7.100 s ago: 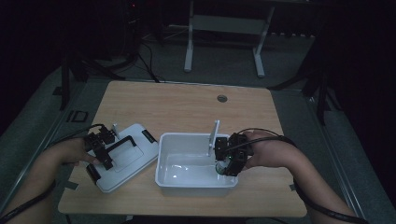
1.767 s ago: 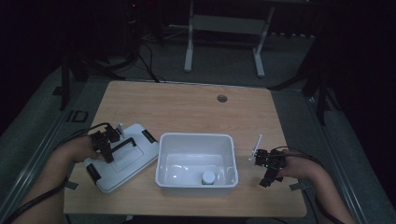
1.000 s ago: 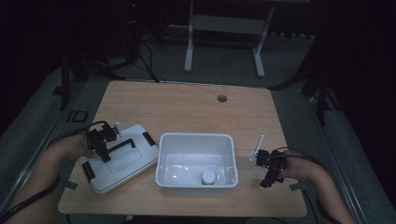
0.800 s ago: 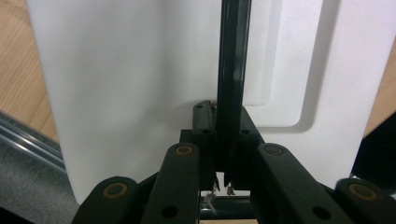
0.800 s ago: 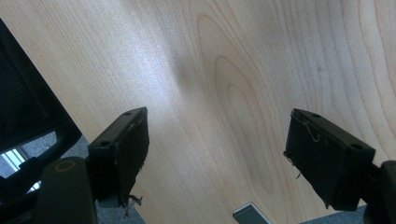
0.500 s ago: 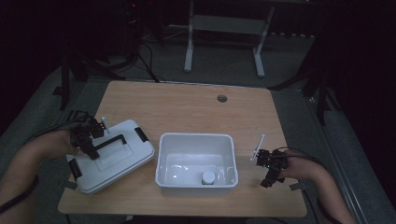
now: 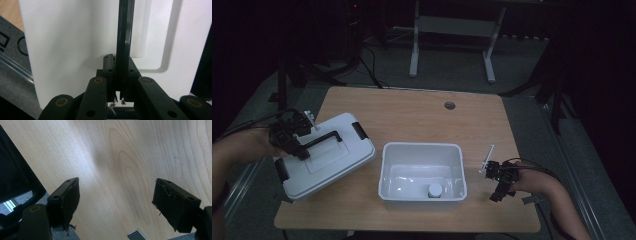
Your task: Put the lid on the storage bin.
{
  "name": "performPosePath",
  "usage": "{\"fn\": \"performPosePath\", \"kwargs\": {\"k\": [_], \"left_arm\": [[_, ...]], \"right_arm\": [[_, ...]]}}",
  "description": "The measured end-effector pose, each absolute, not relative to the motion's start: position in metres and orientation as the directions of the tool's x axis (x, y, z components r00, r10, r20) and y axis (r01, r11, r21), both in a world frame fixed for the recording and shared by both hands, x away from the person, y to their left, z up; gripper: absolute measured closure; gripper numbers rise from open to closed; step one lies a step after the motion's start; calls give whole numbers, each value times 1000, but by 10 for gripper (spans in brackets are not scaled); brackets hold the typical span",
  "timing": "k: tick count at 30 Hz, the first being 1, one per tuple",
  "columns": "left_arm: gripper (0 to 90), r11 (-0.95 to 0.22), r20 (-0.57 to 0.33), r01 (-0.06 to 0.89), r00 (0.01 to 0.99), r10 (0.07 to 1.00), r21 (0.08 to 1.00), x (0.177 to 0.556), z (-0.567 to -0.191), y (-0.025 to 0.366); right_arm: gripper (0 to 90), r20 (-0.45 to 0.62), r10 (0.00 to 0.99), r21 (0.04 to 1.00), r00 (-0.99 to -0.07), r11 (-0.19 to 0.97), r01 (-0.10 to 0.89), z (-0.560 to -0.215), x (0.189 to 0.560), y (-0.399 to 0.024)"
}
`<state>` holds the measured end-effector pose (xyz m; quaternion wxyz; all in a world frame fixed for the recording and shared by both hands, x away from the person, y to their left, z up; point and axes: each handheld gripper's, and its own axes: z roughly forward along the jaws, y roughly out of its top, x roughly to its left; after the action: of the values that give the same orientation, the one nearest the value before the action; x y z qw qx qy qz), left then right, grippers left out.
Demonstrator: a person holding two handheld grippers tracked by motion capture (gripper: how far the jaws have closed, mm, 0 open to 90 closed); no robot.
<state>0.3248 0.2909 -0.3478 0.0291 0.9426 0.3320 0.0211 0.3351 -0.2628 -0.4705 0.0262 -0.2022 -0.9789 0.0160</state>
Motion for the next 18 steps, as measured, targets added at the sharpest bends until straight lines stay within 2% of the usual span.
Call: {"fn": "performPosePath", "kwargs": {"k": [8,18], "left_arm": [[836,-817,47,569,817,575,98,319,-325,271],[836,-862,49,489,865,499,134,320,-317,239]], "right_arm": [[210,47,403,-49,-914,915,401,-472,335,-265],[210,51,400,-51,-915,916,398,-473,334,-263]]}}
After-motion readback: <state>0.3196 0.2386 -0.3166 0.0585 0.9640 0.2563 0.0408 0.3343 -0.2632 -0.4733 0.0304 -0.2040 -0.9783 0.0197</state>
